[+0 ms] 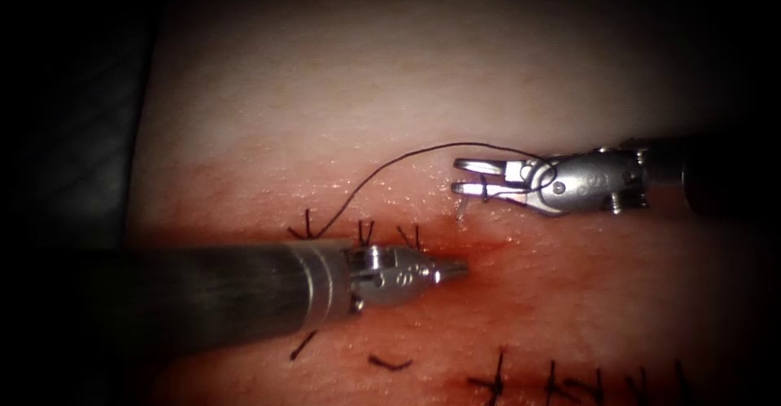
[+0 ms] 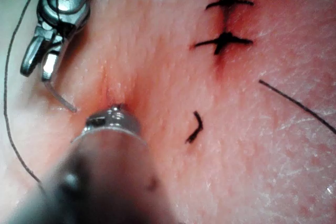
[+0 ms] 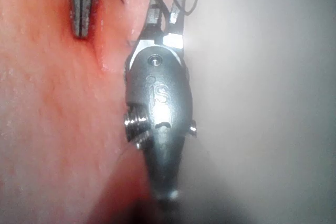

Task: Wound Closure
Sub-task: Pierce the skin above the wound using the needle in the right hand.

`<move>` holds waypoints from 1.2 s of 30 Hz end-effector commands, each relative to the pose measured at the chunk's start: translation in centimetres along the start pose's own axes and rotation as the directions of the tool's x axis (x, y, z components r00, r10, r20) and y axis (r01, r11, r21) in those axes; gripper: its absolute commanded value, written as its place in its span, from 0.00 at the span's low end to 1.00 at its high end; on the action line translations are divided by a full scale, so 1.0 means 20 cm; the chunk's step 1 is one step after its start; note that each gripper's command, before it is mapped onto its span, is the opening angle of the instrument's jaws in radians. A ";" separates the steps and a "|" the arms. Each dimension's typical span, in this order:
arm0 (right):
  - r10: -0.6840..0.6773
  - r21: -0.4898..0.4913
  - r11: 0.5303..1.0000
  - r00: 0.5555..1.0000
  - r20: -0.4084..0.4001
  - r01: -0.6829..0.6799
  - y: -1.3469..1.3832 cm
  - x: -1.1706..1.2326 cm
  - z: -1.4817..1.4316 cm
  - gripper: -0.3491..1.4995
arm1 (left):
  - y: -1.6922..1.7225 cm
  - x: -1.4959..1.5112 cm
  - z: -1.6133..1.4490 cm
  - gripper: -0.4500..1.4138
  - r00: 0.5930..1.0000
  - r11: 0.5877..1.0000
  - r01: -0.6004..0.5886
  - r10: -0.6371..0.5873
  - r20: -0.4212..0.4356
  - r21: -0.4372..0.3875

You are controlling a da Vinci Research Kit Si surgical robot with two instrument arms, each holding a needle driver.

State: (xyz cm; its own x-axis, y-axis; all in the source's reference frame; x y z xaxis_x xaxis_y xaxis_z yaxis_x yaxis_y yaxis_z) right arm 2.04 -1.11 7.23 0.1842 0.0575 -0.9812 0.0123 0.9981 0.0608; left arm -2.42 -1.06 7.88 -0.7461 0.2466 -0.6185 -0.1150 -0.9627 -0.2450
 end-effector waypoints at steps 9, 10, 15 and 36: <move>0.313 0.018 0.949 0.949 0.038 -0.314 -0.003 -0.012 0.009 0.00 | 0.010 -0.019 0.001 0.04 0.987 0.996 0.029 -0.015 0.162 -0.080; 0.364 0.020 0.931 0.931 0.029 -0.365 -0.004 -0.014 0.010 0.00 | 0.011 -0.019 0.001 0.04 0.986 0.997 0.028 -0.014 0.164 -0.079; 0.435 0.029 0.900 0.900 0.018 -0.436 -0.011 -0.025 0.015 0.00 | 0.014 -0.020 -0.003 0.01 0.986 0.996 0.025 -0.011 0.164 -0.081; 0.686 -0.010 0.727 0.727 0.020 -0.686 -0.023 -0.027 0.010 0.00 | 0.016 -0.019 -0.005 0.04 0.985 0.997 0.026 -0.013 0.170 -0.075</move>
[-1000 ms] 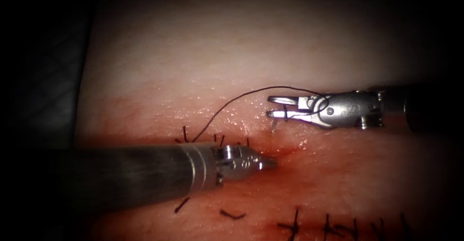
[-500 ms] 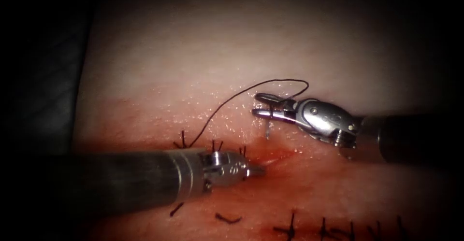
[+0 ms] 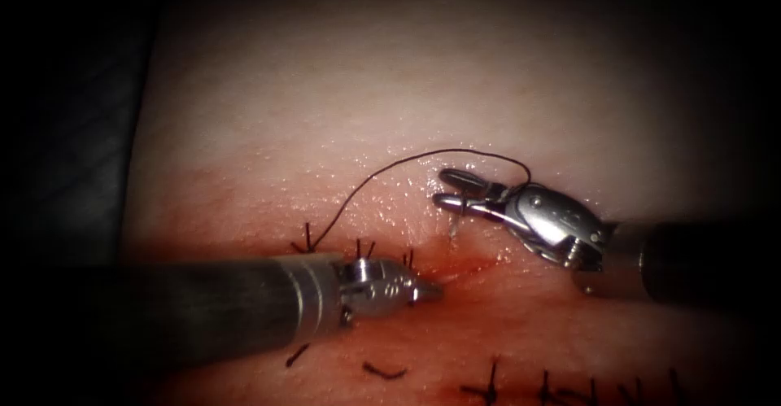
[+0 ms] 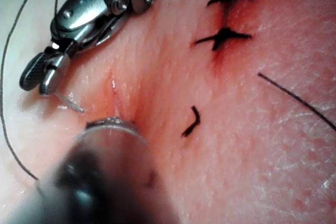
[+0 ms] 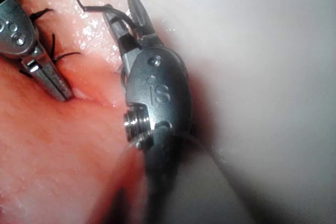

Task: Wound Closure
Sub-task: Pierce the skin above the wound using the needle in the right hand.

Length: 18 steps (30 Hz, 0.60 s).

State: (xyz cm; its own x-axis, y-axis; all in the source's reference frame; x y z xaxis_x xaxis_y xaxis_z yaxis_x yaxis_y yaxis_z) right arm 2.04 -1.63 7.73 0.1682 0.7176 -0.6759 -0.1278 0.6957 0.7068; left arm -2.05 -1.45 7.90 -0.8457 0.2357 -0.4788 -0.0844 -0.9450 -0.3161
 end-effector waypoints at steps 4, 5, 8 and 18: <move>0.183 0.016 0.983 0.982 -0.039 -0.183 0.007 0.002 0.005 0.00 | 0.002 0.002 0.004 0.02 1.000 1.000 0.003 -0.003 0.002 0.004; 0.219 0.021 0.976 0.975 -0.045 -0.218 0.008 0.002 0.005 0.00 | 0.003 0.002 0.004 0.02 1.000 1.000 0.004 -0.004 0.003 0.005; 0.355 0.041 0.935 0.933 -0.056 -0.353 0.010 0.005 0.005 0.00 | 0.005 0.004 0.003 0.02 1.000 1.000 0.008 -0.008 0.005 0.007; 0.650 0.085 0.753 0.758 0.055 -0.652 0.007 0.005 0.014 0.00 | 0.007 0.005 -0.001 0.01 1.000 1.000 0.017 -0.017 0.006 0.005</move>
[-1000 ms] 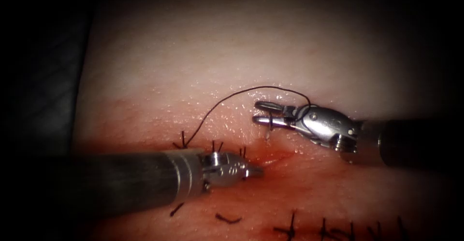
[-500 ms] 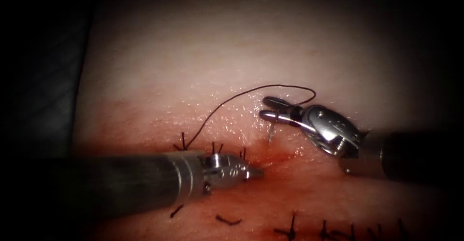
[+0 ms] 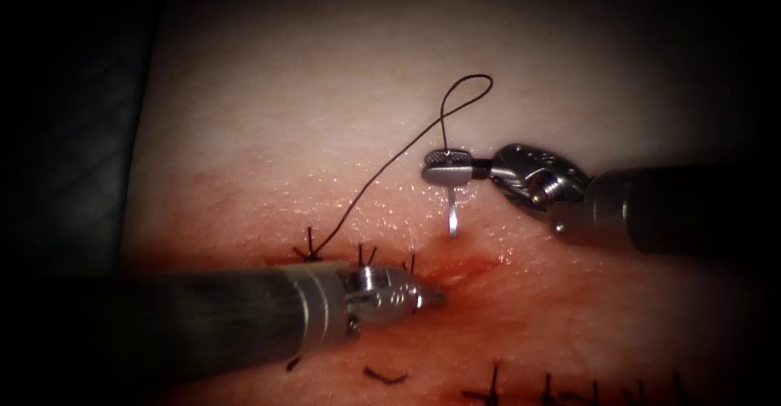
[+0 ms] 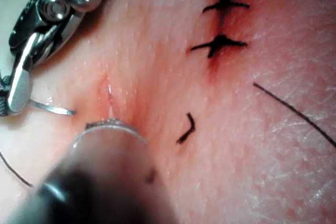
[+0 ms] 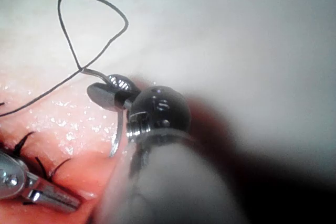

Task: Wound Closure
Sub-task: Pierce the skin above the wound using the needle in the right hand.

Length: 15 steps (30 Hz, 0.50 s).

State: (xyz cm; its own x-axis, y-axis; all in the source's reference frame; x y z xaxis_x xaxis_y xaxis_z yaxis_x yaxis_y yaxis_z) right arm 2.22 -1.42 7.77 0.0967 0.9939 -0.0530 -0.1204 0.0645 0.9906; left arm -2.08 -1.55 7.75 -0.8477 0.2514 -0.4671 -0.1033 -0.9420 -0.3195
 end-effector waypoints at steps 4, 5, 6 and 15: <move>0.144 -0.030 0.989 0.989 0.015 -0.144 0.002 -0.010 0.006 0.00 | -0.001 0.001 0.004 0.01 1.000 1.000 -0.001 0.001 -0.001 -0.001; 0.164 -0.028 0.986 0.986 0.016 -0.163 0.002 -0.012 0.006 0.00 | -0.001 0.001 0.004 0.01 1.000 1.000 -0.001 0.001 -0.001 -0.001; 0.272 -0.021 0.962 0.962 0.025 -0.272 0.001 -0.019 0.007 0.00 | -0.001 0.001 0.004 0.02 1.000 1.000 -0.001 0.001 -0.001 -0.002; 0.348 -0.059 0.936 0.937 -0.014 -0.348 -0.009 -0.029 0.005 0.00 | -0.002 0.001 0.005 0.02 1.000 1.000 -0.001 0.001 -0.002 -0.002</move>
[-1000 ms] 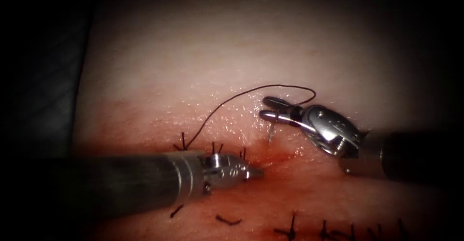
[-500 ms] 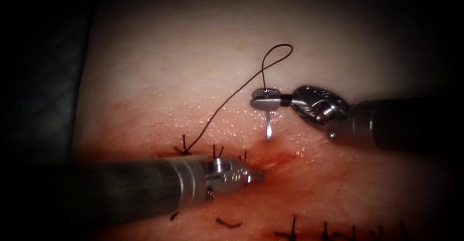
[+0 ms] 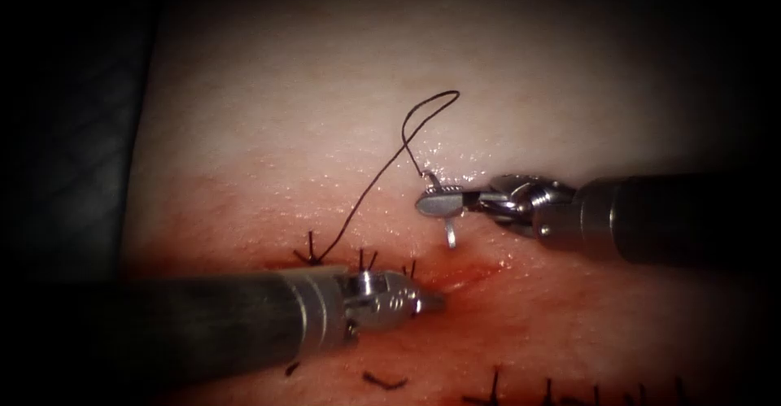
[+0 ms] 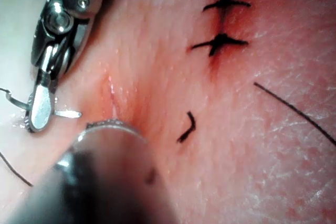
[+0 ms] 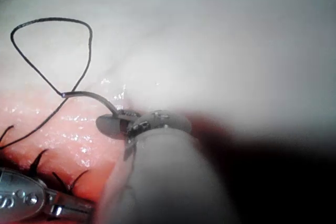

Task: Wound Closure
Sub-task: Pierce the skin above the wound using the needle in the right hand.

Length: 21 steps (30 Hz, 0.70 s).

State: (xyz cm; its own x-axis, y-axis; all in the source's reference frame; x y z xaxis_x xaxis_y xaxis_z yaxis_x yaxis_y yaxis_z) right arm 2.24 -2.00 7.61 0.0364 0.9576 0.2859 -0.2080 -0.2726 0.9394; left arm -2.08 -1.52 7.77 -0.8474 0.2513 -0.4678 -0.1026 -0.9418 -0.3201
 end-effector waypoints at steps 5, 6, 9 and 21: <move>0.122 0.004 0.993 0.993 0.002 -0.122 0.003 -0.007 0.002 0.00 | 0.000 0.001 0.004 0.02 1.000 1.000 -0.001 0.001 -0.001 -0.001; 0.137 0.004 0.991 0.991 0.004 -0.137 0.003 -0.009 0.002 0.00 | 0.000 0.001 0.004 0.03 1.000 1.000 -0.001 0.001 -0.001 -0.001; 0.199 0.005 0.980 0.980 0.001 -0.199 0.003 -0.017 0.002 0.00 | -0.001 0.000 0.005 0.03 1.000 1.000 -0.001 0.001 -0.001 -0.001; 0.217 0.023 0.976 0.973 -0.077 -0.216 0.000 -0.016 -0.002 0.00 | -0.001 0.000 0.004 0.03 1.000 1.000 -0.002 0.002 -0.002 -0.003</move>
State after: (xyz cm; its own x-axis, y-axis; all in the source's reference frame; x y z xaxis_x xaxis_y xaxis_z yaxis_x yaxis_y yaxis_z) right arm 2.14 -2.31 7.46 -0.0872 0.8767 0.4732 -0.1850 -0.4809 0.8570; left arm -2.06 -1.50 7.79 -0.8470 0.2501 -0.4691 -0.1000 -0.9416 -0.3215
